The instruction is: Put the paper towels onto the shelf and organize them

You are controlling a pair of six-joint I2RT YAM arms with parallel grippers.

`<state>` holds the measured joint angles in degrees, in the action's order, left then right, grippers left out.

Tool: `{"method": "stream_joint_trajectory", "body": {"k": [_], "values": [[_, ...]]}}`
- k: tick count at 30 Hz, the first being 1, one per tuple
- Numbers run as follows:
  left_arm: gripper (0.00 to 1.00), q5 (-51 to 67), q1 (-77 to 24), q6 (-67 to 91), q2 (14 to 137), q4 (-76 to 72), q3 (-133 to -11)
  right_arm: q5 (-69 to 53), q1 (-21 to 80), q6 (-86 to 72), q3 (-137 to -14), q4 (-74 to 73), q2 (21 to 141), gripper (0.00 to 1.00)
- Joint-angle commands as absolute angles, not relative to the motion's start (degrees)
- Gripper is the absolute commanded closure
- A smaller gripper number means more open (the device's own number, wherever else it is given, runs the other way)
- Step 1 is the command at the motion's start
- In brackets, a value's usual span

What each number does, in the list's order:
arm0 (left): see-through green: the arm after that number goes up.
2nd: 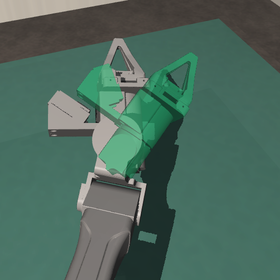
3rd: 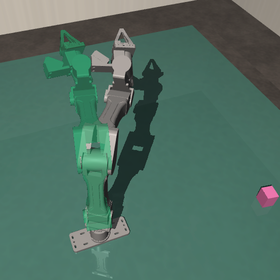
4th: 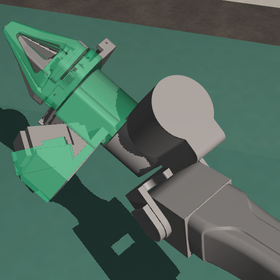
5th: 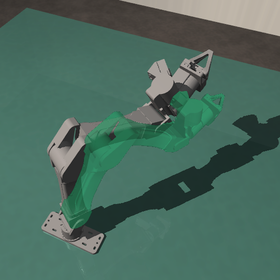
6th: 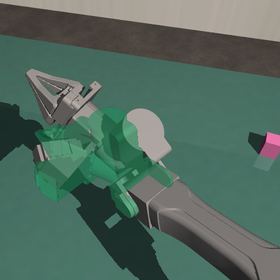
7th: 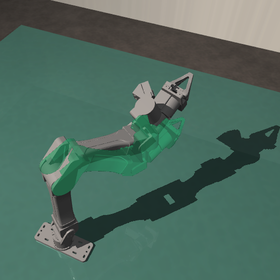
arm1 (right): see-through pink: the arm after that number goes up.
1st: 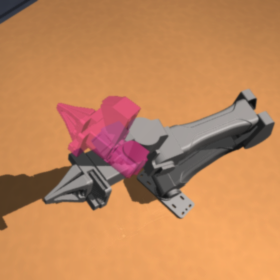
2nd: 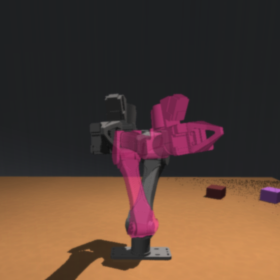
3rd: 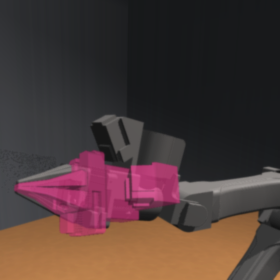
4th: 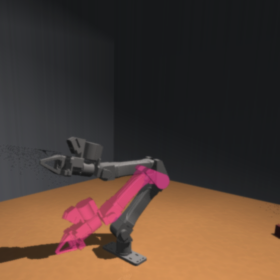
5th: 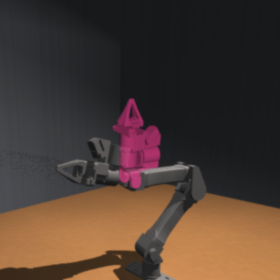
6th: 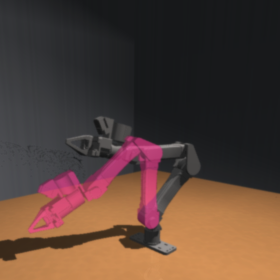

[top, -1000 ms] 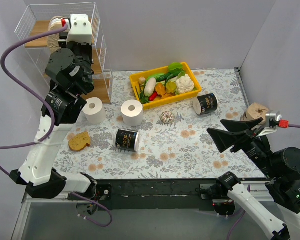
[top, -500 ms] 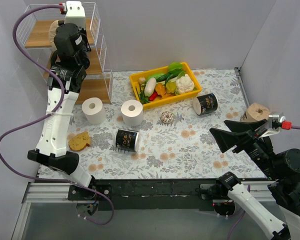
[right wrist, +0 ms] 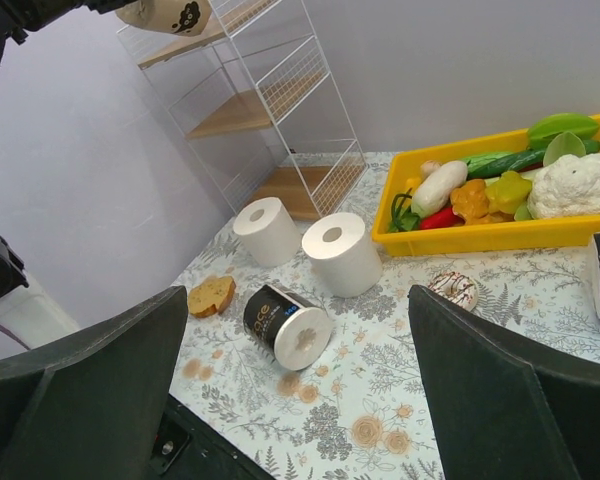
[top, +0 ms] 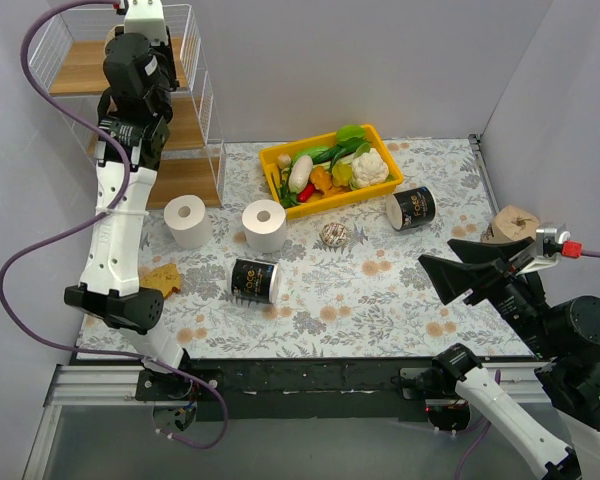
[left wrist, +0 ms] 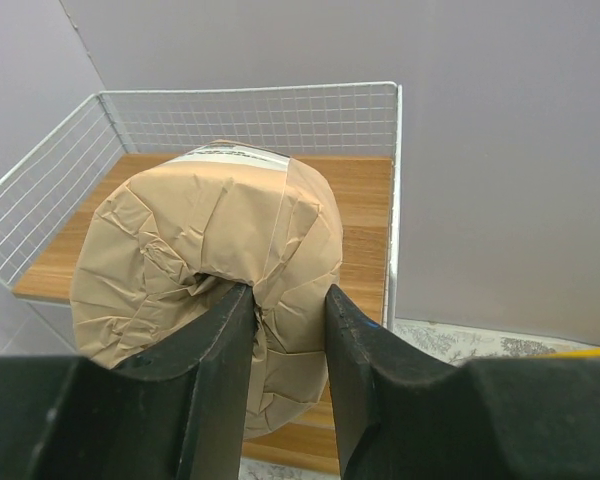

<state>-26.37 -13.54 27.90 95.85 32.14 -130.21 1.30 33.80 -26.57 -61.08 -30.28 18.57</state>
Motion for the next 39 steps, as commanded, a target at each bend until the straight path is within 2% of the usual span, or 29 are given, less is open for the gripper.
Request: {"method": "stream_joint_trajectory", "body": {"k": [1, 11, 13, 22, 32, 39], "values": [[0.69, -24.2, -12.9, 28.3, 96.8, 29.8, -133.0, 1.8, 33.9, -24.6, -62.5, -27.7, 19.9, 0.02], [0.54, -22.7, -12.1, 27.0, 99.3, 24.7, -133.3, 2.8, 33.9, -23.7, -63.0, -27.9, 20.4, 0.01], [0.46, -22.4, -11.6, 26.9, 99.8, 23.0, -133.3, 3.1, 33.9, -23.7, -63.0, -27.8, 20.6, 0.01], [0.4, -20.0, -6.2, 27.0, 103.9, 17.2, -134.0, 4.1, 33.8, -23.3, -62.4, -27.9, 21.4, 0.02], [0.33, -9.7, -1.0, 27.9, 108.5, 7.8, -136.9, 4.7, 33.9, -21.6, -60.6, -25.4, 25.7, 0.01], [0.29, -4.8, -0.6, 32.1, 109.4, 9.5, -141.4, 3.1, 33.9, -21.0, -60.1, -23.6, 29.4, 0.01]]}}
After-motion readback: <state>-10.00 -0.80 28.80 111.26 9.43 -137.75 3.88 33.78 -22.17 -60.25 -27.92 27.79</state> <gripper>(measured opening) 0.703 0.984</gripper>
